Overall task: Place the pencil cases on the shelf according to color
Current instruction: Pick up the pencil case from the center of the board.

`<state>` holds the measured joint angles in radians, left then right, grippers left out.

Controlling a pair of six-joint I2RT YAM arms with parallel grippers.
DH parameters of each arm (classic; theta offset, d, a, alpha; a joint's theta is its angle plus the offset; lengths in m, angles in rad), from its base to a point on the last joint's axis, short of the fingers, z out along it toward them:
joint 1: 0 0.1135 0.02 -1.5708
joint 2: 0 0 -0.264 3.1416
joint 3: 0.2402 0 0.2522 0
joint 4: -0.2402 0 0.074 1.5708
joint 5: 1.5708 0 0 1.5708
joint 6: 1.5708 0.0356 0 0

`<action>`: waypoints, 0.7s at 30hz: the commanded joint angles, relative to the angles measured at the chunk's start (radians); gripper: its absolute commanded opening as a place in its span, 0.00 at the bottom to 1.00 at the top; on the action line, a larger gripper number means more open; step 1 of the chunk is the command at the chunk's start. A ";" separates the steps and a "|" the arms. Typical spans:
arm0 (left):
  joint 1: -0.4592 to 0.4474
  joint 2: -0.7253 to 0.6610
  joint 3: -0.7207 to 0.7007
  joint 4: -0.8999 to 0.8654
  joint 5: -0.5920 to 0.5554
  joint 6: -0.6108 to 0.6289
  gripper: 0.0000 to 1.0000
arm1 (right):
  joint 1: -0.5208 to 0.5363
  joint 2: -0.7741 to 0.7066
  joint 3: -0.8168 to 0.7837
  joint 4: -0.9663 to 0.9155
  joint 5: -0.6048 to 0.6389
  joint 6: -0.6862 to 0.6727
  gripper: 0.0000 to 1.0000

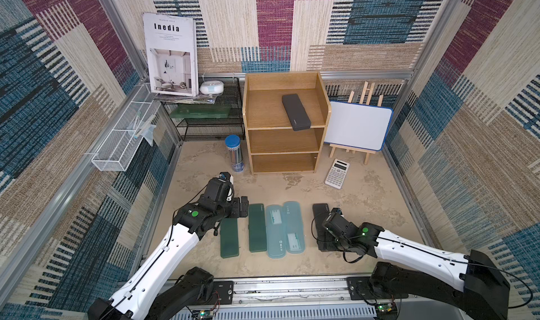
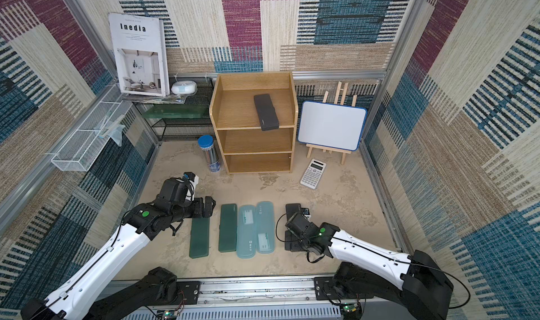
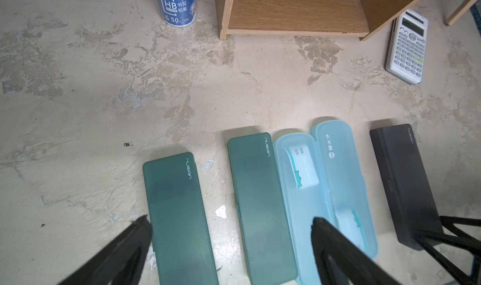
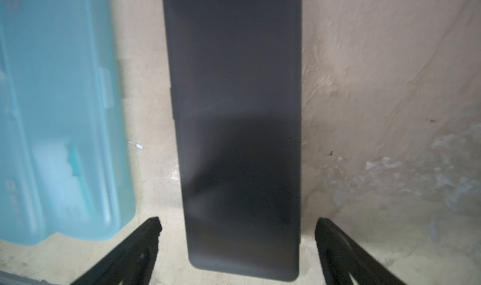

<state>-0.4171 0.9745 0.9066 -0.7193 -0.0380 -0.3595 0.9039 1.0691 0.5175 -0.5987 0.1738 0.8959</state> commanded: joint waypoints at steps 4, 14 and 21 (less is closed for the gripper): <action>0.000 -0.005 -0.001 0.014 0.004 0.002 1.00 | 0.001 0.077 0.002 0.047 -0.008 -0.015 0.97; 0.002 -0.006 -0.002 0.015 0.006 0.002 0.99 | 0.012 0.114 -0.030 0.062 -0.019 -0.003 0.87; 0.002 -0.011 -0.001 0.011 -0.001 0.000 1.00 | 0.038 0.066 -0.049 0.062 -0.012 0.006 0.71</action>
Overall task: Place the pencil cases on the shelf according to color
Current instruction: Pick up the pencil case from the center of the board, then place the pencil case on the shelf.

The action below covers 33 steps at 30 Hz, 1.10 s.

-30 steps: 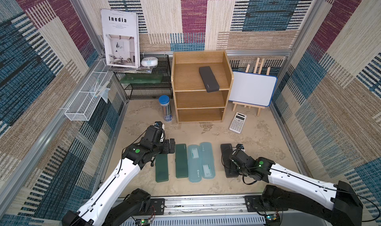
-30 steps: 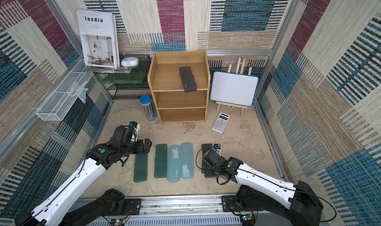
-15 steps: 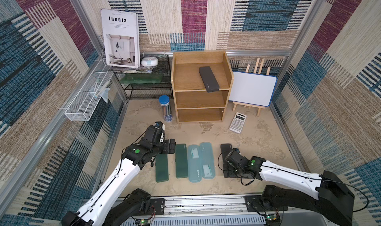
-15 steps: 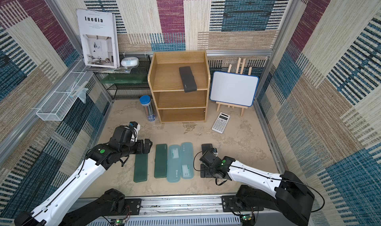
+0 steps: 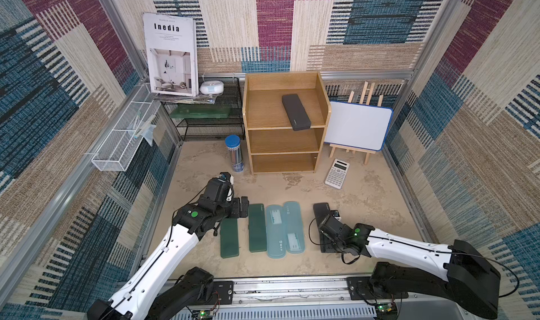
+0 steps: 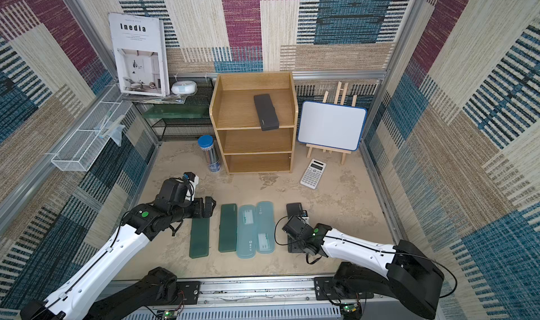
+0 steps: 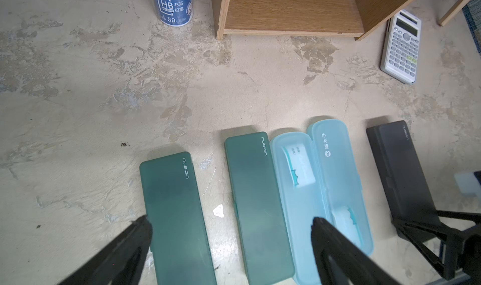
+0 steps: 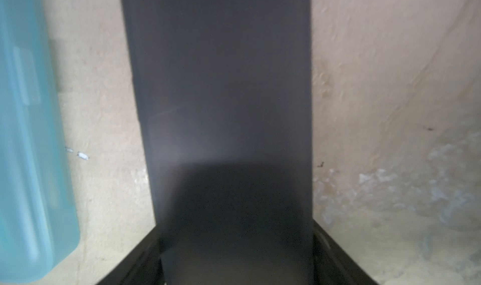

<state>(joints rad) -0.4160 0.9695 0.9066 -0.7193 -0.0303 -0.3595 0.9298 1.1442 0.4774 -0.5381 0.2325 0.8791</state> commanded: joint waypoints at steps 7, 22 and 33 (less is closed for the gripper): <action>0.003 0.018 0.063 0.071 -0.047 0.015 1.00 | 0.037 -0.142 0.115 -0.134 -0.003 -0.016 0.58; 0.055 0.197 0.146 0.119 -0.026 0.052 1.00 | 0.040 -0.034 0.655 -0.186 0.077 -0.257 0.58; 0.067 0.230 0.142 0.123 0.039 0.030 1.00 | -0.012 0.336 1.204 -0.145 0.153 -0.483 0.60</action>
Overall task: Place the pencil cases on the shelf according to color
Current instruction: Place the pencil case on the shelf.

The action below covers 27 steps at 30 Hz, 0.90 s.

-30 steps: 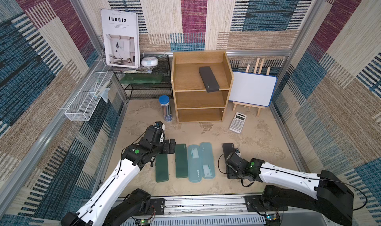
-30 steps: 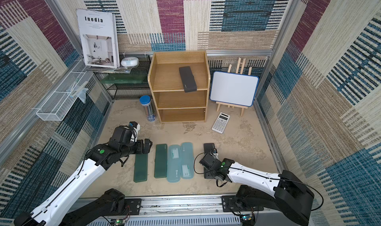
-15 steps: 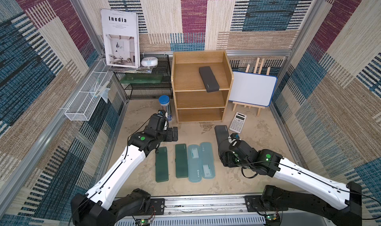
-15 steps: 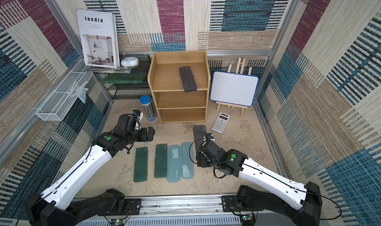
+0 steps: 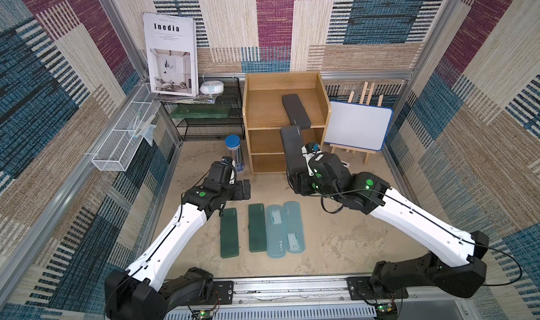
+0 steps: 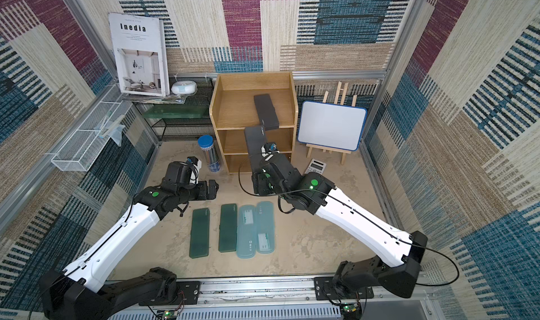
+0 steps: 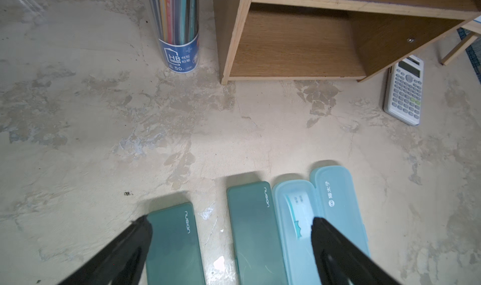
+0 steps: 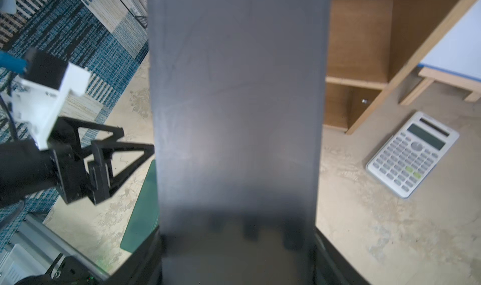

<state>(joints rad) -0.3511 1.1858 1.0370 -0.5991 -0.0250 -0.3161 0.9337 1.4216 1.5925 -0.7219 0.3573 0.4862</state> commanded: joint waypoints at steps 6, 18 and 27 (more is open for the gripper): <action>0.004 0.029 0.012 0.004 0.065 -0.020 1.00 | -0.110 0.294 0.360 0.035 -0.013 -0.161 0.61; 0.005 0.030 0.004 0.012 0.107 -0.035 1.00 | -0.202 0.643 0.795 0.066 -0.064 -0.246 0.62; 0.004 0.038 0.005 0.015 0.136 -0.043 1.00 | -0.233 0.745 0.850 0.116 -0.071 -0.239 0.67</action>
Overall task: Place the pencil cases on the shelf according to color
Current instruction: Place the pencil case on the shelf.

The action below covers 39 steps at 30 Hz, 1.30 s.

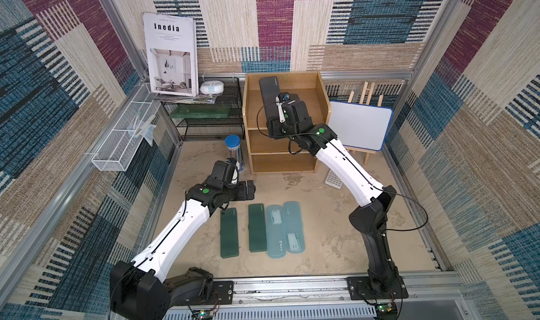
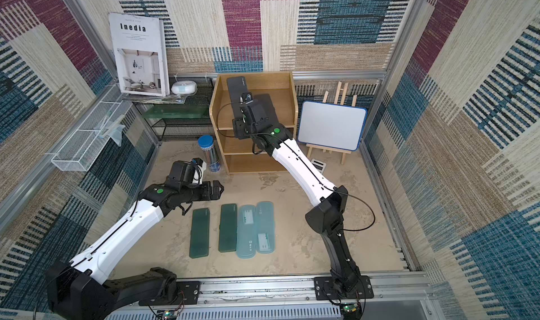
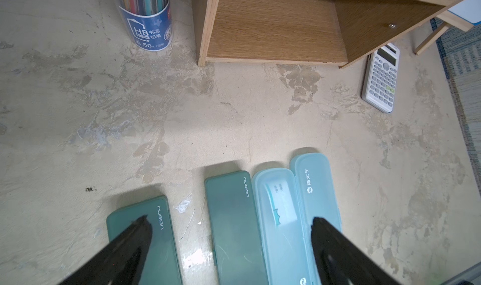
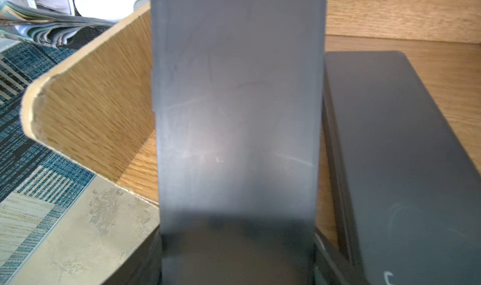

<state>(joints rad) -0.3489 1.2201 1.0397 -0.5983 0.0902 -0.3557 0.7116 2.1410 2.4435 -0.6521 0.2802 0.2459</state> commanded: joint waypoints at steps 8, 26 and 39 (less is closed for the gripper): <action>0.002 0.007 0.006 0.014 0.034 -0.004 1.00 | -0.022 0.052 -0.004 0.052 0.012 0.038 0.89; 0.002 -0.019 -0.012 0.043 0.055 0.034 0.99 | -0.016 -0.177 -0.062 0.100 -0.097 0.007 0.99; 0.001 -0.154 -0.087 0.145 0.057 0.077 0.99 | 0.016 -0.850 -1.060 0.314 -0.126 0.090 1.00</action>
<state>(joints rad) -0.3489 1.0763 0.9573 -0.4938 0.1532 -0.2989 0.7219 1.3949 1.5299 -0.4278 0.1711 0.2703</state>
